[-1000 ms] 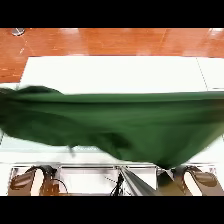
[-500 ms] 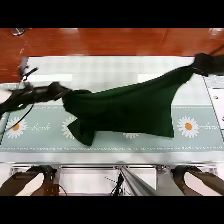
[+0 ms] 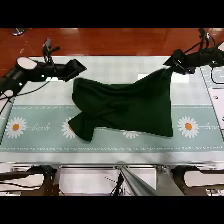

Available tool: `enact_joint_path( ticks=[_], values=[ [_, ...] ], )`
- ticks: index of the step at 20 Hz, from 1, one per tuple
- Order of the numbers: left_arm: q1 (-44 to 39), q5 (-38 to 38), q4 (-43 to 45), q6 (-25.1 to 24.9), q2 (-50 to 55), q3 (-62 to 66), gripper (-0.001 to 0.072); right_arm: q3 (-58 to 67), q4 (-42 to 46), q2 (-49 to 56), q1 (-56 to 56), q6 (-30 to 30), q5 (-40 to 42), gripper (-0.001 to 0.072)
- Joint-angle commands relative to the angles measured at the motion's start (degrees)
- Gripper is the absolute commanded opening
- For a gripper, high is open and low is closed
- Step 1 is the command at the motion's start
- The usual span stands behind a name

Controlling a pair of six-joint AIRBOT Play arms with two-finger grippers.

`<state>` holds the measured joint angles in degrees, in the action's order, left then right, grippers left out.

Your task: Fold the shirts.

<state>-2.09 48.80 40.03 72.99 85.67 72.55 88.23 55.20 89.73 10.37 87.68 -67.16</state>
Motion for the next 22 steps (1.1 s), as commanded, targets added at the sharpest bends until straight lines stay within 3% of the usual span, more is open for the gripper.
enact_joint_path(
  ticks=[1, 3, 5, 7, 10, 12, 14, 18, 22],
  values=[
    [6.9, 18.3, 16.2, 6.6, 1.7, 9.6, 0.0701, 3.3, 2.4, 1.0, 6.3, -4.1, -13.7, 0.0619],
    [14.1, 29.6, 23.9, 10.3, 1.2, 11.0, 0.0700, 2.9, 10.7, -1.6, 11.6, -7.6, -22.3, 0.0619],
    [20.0, 36.3, 22.9, 10.2, -0.3, 6.0, 0.0701, -4.2, 14.1, -6.9, 16.9, -4.5, -19.5, 0.0618],
    [21.8, 38.2, 15.8, 6.0, -3.0, -5.7, 0.0701, -15.9, 14.0, -13.2, 19.9, -5.6, -13.7, 0.0619],
    [19.3, 31.7, 2.0, -3.6, -5.3, -21.7, 0.0701, -34.4, 11.2, -21.8, 20.9, -5.9, -5.0, 0.0618],
    [15.1, 24.6, -2.4, -7.9, -5.2, -27.9, 0.0701, -42.6, 5.2, -25.7, 20.9, -9.6, -3.2, 0.0618],
    [10.0, 19.7, -2.6, -8.5, -5.2, -30.3, 0.0701, -46.5, 0.7, -28.3, 20.9, -12.1, -3.4, 0.0618],
    [1.5, 15.3, -1.9, -8.2, -4.0, -30.4, 0.0701, -47.8, -0.1, -30.1, 20.9, -12.6, -4.0, 0.0618],
    [0.1, 14.3, -2.0, -7.7, -3.6, -30.4, 0.0700, -47.8, -0.1, -30.1, 20.9, -12.6, -4.6, 0.0619]
  ],
)
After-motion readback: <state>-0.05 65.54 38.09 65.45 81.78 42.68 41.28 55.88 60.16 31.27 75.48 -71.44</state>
